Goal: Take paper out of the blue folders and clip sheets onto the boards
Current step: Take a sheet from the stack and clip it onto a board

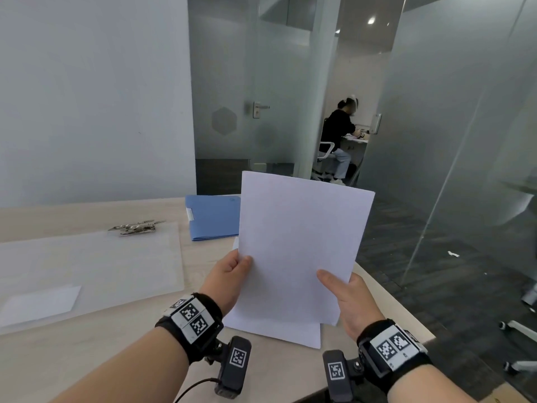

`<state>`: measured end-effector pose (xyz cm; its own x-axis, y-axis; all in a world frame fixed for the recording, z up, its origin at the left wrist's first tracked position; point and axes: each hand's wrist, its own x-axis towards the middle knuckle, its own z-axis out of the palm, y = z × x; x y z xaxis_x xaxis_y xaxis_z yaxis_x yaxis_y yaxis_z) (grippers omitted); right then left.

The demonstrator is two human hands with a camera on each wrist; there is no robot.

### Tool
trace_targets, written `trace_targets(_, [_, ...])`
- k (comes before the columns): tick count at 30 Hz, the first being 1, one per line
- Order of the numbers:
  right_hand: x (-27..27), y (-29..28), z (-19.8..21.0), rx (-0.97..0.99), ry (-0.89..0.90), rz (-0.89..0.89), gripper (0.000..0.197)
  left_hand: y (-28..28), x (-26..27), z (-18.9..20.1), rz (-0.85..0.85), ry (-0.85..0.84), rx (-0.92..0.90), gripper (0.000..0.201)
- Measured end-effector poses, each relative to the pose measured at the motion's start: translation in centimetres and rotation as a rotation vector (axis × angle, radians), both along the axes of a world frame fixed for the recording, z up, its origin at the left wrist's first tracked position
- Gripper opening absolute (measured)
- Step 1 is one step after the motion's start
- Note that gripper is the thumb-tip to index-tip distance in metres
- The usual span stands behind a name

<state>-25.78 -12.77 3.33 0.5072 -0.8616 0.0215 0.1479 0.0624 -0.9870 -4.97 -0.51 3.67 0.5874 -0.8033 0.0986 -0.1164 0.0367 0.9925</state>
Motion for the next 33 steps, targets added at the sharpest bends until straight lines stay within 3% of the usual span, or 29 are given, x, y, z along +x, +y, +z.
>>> trace_targets(7, [2.1,2.1,0.6,-0.138,0.207,0.096,0.018,1.9,1.7,1.0,0.104,0.167,-0.051,0.028])
trace_targets(11, [4.4,3.4,0.7,-0.202,0.288,0.104,0.010,5.2,5.0,1.5,0.011,0.208,0.074,0.024])
trace_targets(13, [5.5,3.9,0.8,-0.202,0.295,0.116,0.011,7.5,7.4,1.5,0.004,0.062,0.228,0.027])
trace_targets(16, [7.3,4.7,0.7,-0.205,0.299,0.132,0.012,11.0,12.2,0.8,0.200,-0.220,0.465,0.026])
trace_targets(20, [10.1,6.4,0.6,-0.165,0.282,0.166,0.017,15.9,18.7,-0.8,0.333,-0.247,0.741,0.047])
trace_targets(23, [12.4,7.7,0.4,-0.106,0.263,0.192,0.019,18.9,21.0,-2.4,0.288,-0.279,0.960,0.063])
trace_targets(27, [15.7,9.2,0.3,-0.064,0.246,0.214,0.018,20.7,18.5,-1.9,0.169,-0.540,1.132,0.060])
trace_targets(30, [18.2,10.4,0.1,-0.013,0.222,0.214,0.015,21.8,16.1,-1.4,0.117,-0.569,1.121,0.058])
trace_targets(33, [20.6,12.0,0.2,0.039,0.196,0.234,0.016,23.8,15.4,-1.1,0.095,-0.373,0.857,0.036])
